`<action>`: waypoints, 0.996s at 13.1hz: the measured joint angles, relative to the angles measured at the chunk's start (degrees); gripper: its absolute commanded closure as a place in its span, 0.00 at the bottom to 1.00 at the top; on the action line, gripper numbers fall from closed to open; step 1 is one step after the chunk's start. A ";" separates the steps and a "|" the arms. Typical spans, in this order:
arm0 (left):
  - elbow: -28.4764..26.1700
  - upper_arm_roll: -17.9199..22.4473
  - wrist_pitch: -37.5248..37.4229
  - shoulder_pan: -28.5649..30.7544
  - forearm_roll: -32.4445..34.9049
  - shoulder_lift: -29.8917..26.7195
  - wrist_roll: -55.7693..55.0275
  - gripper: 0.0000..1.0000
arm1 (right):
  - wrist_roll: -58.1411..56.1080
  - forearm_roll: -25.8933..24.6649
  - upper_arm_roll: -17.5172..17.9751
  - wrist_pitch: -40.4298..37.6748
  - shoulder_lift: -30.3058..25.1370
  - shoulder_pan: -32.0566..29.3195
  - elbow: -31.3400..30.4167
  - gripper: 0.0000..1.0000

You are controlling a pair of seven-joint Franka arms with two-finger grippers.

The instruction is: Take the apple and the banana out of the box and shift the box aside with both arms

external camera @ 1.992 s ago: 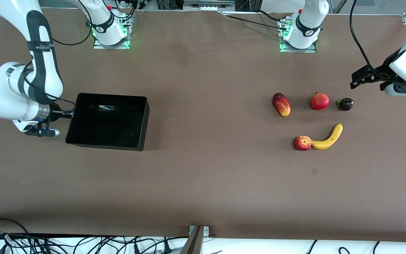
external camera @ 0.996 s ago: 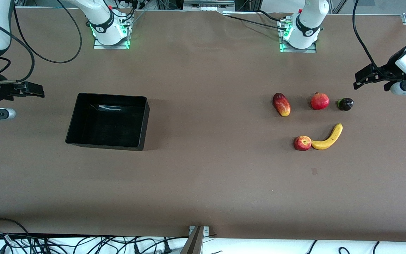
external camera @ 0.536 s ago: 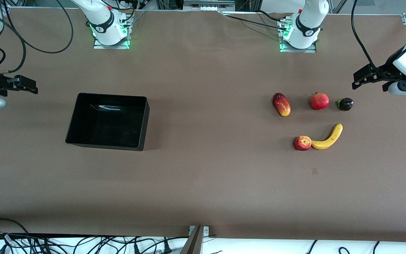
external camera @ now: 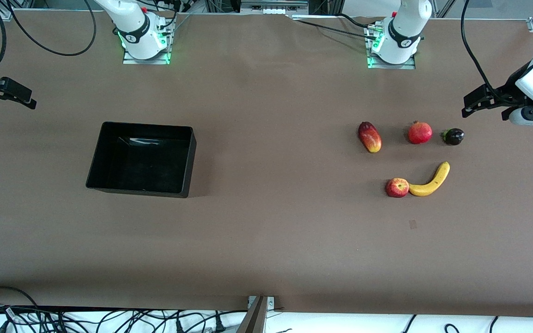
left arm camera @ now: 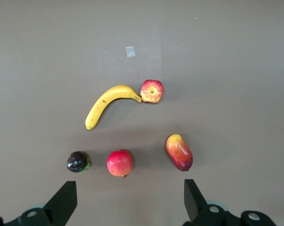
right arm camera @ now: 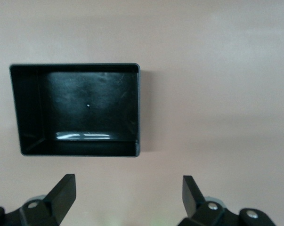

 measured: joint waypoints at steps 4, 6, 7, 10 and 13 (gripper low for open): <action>0.00 0.00 -0.02 0.00 0.00 0.01 0.00 0.00 | 0.81 0.00 0.82 0.23 0.65 0.04 0.15 0.00; 0.00 0.00 -0.06 0.00 0.00 0.01 0.00 0.00 | 0.81 0.00 0.82 0.32 0.94 0.04 0.34 0.00; 0.00 0.00 -0.06 0.00 0.00 0.01 0.00 0.00 | 0.81 0.00 0.82 0.33 0.98 0.04 0.36 0.00; 0.00 0.00 -0.07 0.00 0.00 0.01 0.00 0.00 | 0.81 0.00 0.82 0.36 1.06 0.04 0.37 0.00; 0.00 0.00 -0.08 0.00 0.00 0.02 0.00 0.00 | 0.81 0.01 0.82 0.38 1.10 0.04 0.37 0.00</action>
